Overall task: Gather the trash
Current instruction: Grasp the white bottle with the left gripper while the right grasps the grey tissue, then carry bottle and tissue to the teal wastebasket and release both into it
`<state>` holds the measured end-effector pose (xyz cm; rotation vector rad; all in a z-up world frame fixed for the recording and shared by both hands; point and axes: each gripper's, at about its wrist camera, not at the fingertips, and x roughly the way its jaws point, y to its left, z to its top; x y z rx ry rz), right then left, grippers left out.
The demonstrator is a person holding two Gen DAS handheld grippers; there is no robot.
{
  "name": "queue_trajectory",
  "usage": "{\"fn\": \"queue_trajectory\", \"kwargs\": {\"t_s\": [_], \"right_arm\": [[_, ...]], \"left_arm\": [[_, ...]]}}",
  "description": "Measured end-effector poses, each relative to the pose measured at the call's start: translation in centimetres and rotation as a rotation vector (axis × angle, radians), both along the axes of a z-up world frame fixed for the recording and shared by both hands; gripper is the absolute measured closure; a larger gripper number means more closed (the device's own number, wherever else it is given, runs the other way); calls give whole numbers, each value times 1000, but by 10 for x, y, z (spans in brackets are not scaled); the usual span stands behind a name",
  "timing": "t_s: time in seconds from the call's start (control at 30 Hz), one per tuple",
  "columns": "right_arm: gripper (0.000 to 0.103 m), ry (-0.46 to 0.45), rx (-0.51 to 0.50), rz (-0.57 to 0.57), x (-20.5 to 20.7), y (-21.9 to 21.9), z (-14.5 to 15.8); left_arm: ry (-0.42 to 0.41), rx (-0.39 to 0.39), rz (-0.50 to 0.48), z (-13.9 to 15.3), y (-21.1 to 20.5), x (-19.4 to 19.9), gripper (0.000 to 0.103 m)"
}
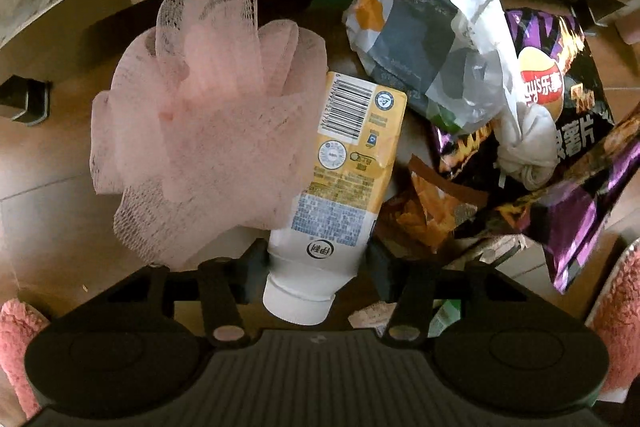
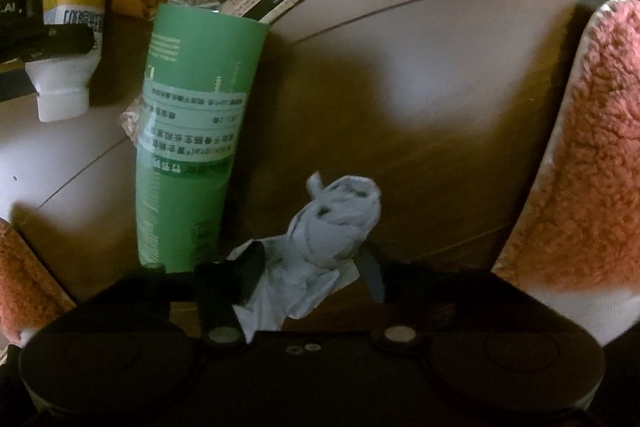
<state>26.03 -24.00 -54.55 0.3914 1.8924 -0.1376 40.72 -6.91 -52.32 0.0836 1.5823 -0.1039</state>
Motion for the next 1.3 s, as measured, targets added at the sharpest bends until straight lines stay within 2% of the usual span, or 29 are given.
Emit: {"fn": "queue_trajectory", "kwargs": {"t_s": [0.07,0.27,0.57,0.77,0.97,1.1,1.3], "right_arm": [[66,18,-8,26,0,2,-2],[69,39,-22,116,0,20,13],[70,-67,-56,213,-2,41,96],[70,-185,-85,217,-6,34,153],[70,-345,-61,213,-5,21,220],[70,-490,-62,248,-1,11,282],[70,-639,-66,229,-3,-5,356]], "left_arm": [[8,10,0,1,0,-5,51],[36,5,25,18,9,-28,51],[46,24,64,77,26,-67,54],[13,52,108,129,44,-86,54],[-89,72,98,198,58,-101,55],[-160,37,127,248,70,-113,55],[-290,-66,164,326,81,-136,55]]}}
